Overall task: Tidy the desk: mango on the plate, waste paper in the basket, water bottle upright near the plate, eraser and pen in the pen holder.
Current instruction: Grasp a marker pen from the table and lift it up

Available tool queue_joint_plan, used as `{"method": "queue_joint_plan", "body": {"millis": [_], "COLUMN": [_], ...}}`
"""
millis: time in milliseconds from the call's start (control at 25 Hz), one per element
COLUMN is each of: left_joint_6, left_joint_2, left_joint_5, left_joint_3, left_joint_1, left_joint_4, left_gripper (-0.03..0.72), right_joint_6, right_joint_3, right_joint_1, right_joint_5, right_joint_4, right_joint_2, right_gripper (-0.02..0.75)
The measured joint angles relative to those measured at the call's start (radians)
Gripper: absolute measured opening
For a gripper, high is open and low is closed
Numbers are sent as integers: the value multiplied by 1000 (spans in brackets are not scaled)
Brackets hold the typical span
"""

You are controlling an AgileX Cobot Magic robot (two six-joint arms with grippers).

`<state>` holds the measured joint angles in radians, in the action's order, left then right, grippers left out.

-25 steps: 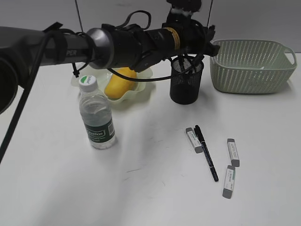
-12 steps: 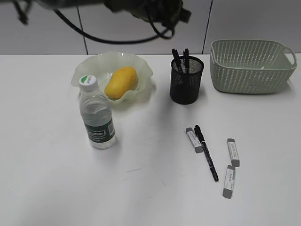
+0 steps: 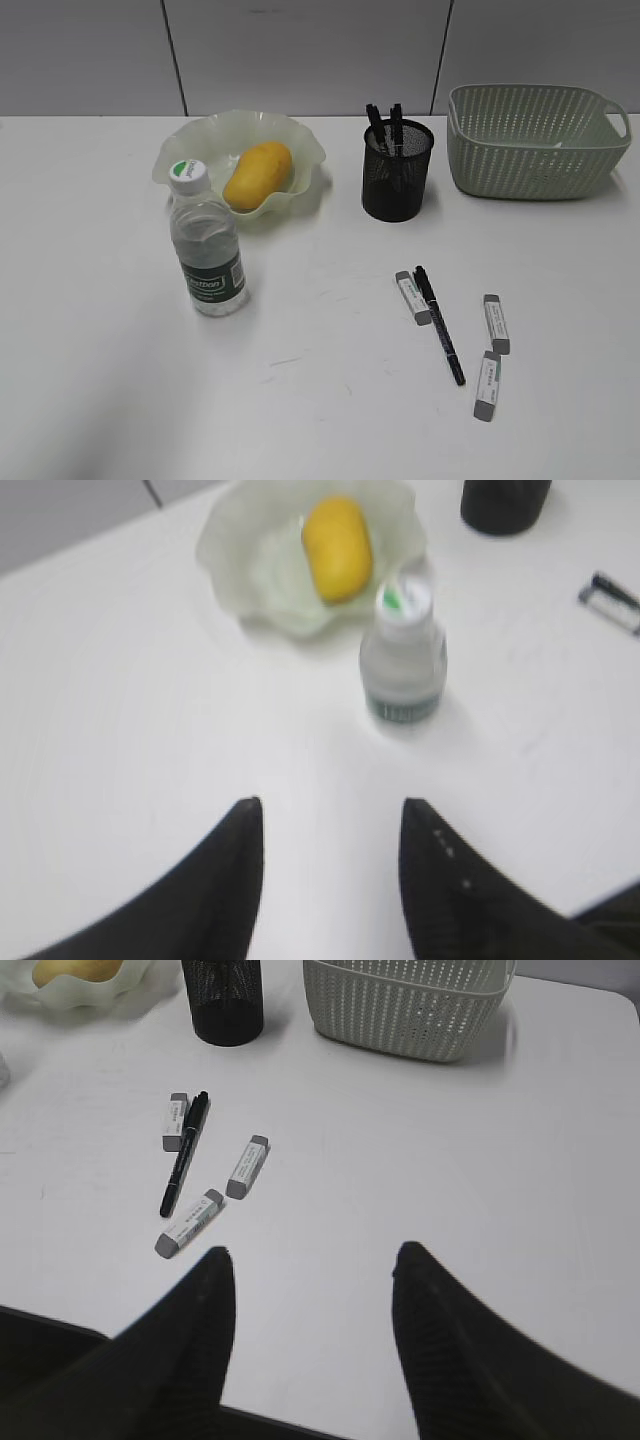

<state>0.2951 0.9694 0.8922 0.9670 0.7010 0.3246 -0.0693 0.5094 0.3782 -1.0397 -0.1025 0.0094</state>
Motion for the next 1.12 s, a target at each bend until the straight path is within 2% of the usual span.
{"method": "queue_joint_plan", "body": {"millis": [120, 200, 320, 440, 600, 720, 920, 1120], "left_joint_6": [-3, -3, -3, -3, -6, -7, -8, -8], "left_joint_2": [-355, -553, -774, -925, -974, -965, -974, -975], "left_joint_5": [127, 194, 224, 191, 183, 180, 178, 177], "left_joint_3": [-223, -321, -396, -420, -426, -428, -428, -428], "left_joint_1": [0, 1, -1, -3, -3, -3, -13, -91], "left_joint_4": [-58, -95, -123, -121, -118, -120, -130, -132], "left_gripper": [354, 361, 363, 357, 344, 342, 337, 329], "right_joint_6": [0, 0, 0, 1, 35, 46, 50, 43], "right_joint_3": [0, 1, 16, 35, 60, 154, 456, 721], "right_joint_1": [0, 0, 0, 0, 0, 0, 1, 25], "right_joint_5": [2, 5, 43, 190, 468, 563, 502, 359], "right_joint_4": [-3, -3, -3, 28, 102, 123, 194, 219], "right_joint_2": [20, 65, 164, 295, 600, 941, 1493, 1884], "right_gripper": [411, 411, 411, 411, 411, 411, 411, 411]}}
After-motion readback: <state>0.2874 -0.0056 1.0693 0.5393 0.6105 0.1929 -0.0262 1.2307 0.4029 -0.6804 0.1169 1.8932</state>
